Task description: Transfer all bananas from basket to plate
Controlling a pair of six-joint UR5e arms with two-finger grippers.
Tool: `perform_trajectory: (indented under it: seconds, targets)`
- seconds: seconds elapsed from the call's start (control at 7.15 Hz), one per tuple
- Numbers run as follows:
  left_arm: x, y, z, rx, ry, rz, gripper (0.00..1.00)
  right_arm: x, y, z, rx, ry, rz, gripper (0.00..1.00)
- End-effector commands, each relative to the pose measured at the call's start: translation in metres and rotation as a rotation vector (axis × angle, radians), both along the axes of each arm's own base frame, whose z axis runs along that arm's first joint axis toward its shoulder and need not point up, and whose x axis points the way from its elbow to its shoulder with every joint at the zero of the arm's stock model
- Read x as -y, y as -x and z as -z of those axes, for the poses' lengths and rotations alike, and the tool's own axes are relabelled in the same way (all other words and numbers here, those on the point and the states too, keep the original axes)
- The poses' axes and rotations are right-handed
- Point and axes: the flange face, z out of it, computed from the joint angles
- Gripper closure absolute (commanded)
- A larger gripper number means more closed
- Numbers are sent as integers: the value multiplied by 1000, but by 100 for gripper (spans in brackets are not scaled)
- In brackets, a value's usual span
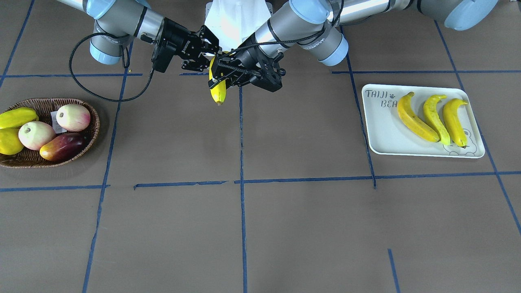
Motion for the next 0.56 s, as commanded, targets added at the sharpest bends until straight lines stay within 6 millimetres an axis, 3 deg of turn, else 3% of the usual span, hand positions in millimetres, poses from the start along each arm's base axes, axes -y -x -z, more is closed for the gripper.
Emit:
perform_trajectory:
  seconds: [0.0,0.28,0.42]
  targets:
    - [3,1,-1,3,4,5,100,0,-1,2,5,3,1,1]
    - [5,5,-1,3,3,11,100,1,-4,4,6,10,3,0]
    - [21,22,-7,14,9,35,100,2,-13,14,7,9,-3,0]
